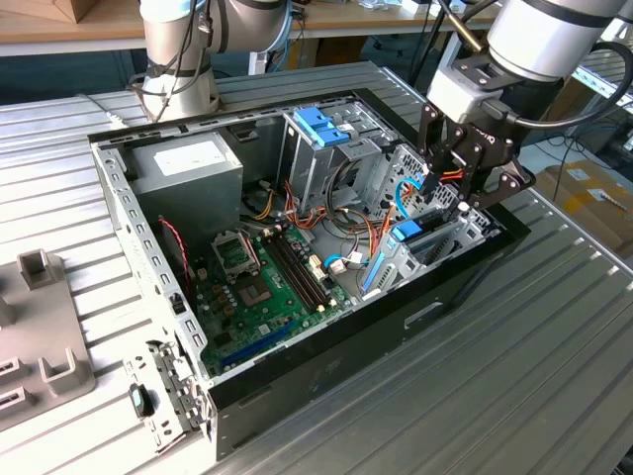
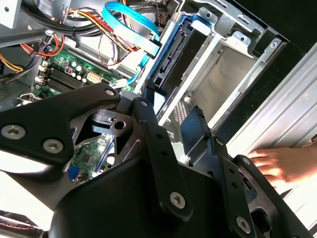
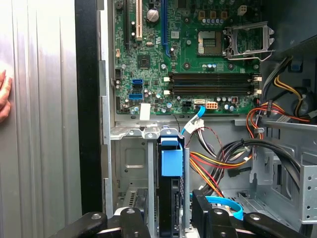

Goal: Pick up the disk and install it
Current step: 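Insert the first disk wire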

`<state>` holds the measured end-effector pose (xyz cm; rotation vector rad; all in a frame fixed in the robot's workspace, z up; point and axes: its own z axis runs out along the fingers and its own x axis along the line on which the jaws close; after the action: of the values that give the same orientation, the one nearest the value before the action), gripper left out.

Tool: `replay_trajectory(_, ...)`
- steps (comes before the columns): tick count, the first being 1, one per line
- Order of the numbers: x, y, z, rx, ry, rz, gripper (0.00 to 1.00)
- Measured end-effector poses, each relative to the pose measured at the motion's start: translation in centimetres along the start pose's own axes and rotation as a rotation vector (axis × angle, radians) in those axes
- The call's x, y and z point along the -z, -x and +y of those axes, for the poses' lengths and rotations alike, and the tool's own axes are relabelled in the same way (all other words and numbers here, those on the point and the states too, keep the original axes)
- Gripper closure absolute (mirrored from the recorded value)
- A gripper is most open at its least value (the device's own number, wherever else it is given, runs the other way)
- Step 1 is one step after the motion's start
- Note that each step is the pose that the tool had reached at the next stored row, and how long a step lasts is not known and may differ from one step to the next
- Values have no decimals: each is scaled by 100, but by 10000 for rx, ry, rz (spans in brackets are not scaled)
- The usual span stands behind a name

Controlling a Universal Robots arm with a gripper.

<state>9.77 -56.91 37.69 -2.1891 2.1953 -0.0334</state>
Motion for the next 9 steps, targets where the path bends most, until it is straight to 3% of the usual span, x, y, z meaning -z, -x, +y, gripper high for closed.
replay_trajectory(9, 20, 0, -1, 0, 0, 0, 51)
